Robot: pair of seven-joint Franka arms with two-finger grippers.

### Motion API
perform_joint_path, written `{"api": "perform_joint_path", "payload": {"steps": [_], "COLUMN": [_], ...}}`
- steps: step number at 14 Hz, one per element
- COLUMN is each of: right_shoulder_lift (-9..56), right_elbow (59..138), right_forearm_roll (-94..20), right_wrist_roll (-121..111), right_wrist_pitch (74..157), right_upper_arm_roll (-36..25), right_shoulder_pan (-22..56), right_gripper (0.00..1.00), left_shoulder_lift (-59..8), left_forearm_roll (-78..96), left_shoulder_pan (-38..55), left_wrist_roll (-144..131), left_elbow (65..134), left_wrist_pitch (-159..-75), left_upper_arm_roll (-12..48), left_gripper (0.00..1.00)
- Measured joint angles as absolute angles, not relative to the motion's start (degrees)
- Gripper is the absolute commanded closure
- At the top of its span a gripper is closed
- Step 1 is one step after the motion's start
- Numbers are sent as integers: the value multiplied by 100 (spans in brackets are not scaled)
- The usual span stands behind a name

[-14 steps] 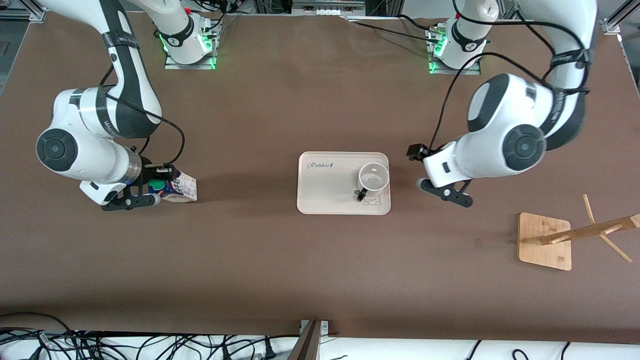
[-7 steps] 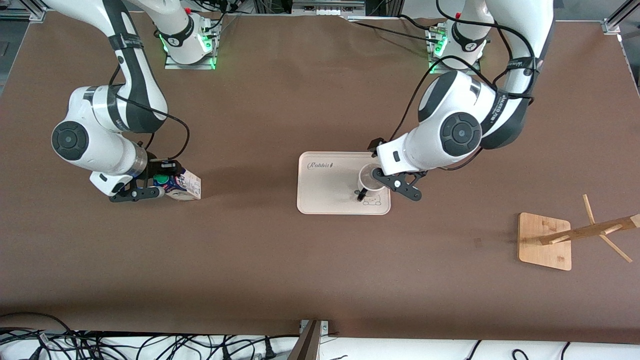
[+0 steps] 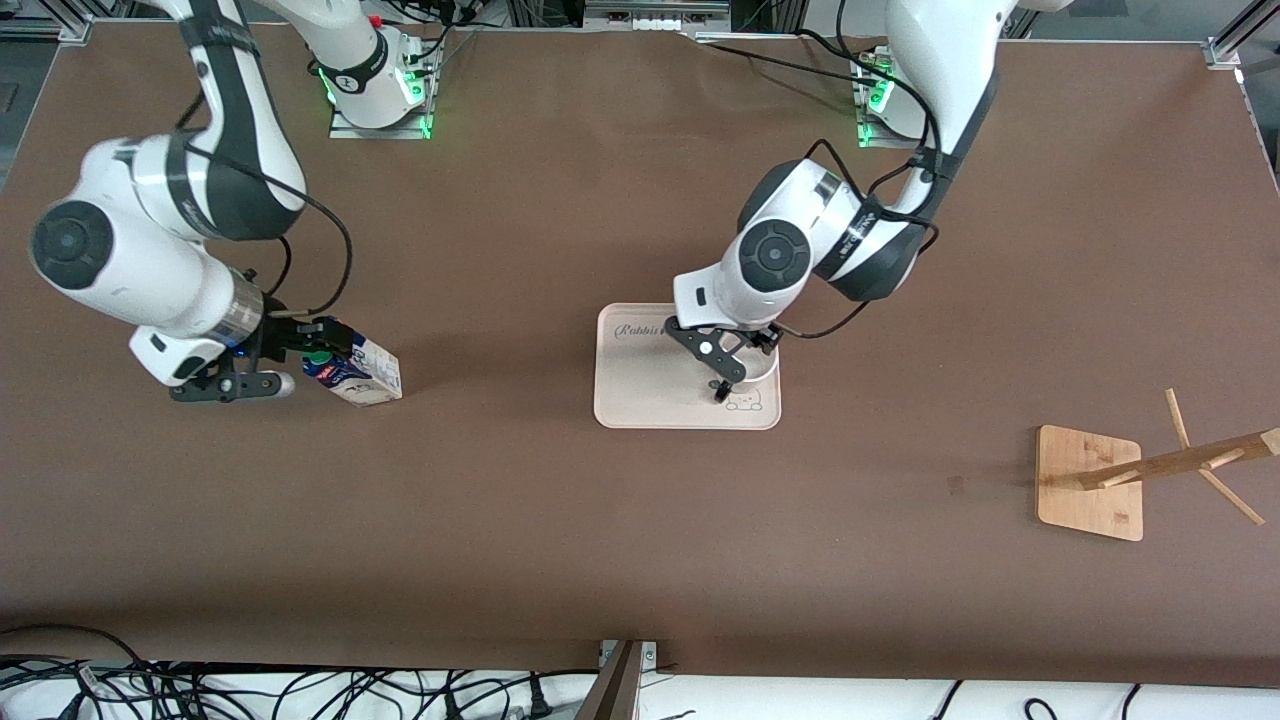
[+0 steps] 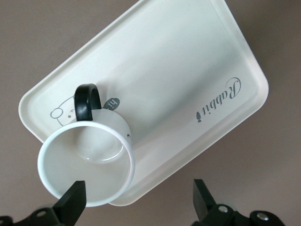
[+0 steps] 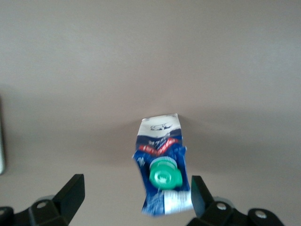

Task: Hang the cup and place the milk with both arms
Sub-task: 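Set the carton on the table while the left gripper lowers to the mug, then grasp the white mug rim with the left gripper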

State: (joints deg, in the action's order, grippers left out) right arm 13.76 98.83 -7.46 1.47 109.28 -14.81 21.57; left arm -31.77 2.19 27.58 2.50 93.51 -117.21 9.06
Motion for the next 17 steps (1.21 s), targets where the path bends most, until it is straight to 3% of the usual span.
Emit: {"api": "perform_joint_path", "payload": {"steps": [3,7,17], "right_shoulder_lift": [921,293,109], "right_elbow": [9349,9309,9302], "right_forearm_roll": [-409,-142,28], "right_wrist_roll": [230,235,238], "right_wrist_pitch": [10097,9522,9407], "right_upper_arm_roll": [-1484,-1485,-1577], "right_shoulder_pan": [2160,2162,2161], "right_gripper": [0,0,0], "left_shoulder_lift": [-3214,-3271,-3507], "left_forearm_roll": [44,-215,-217], "left_shoulder_pan": [2766,2760,2751], "left_wrist_roll": [250,250,218], "left_elbow": [9503,9620,9642], "left_wrist_pitch": [-11921,-12043,-12341], "left_upper_arm_roll": [911,908,893], "left_gripper": [0,0,0]}}
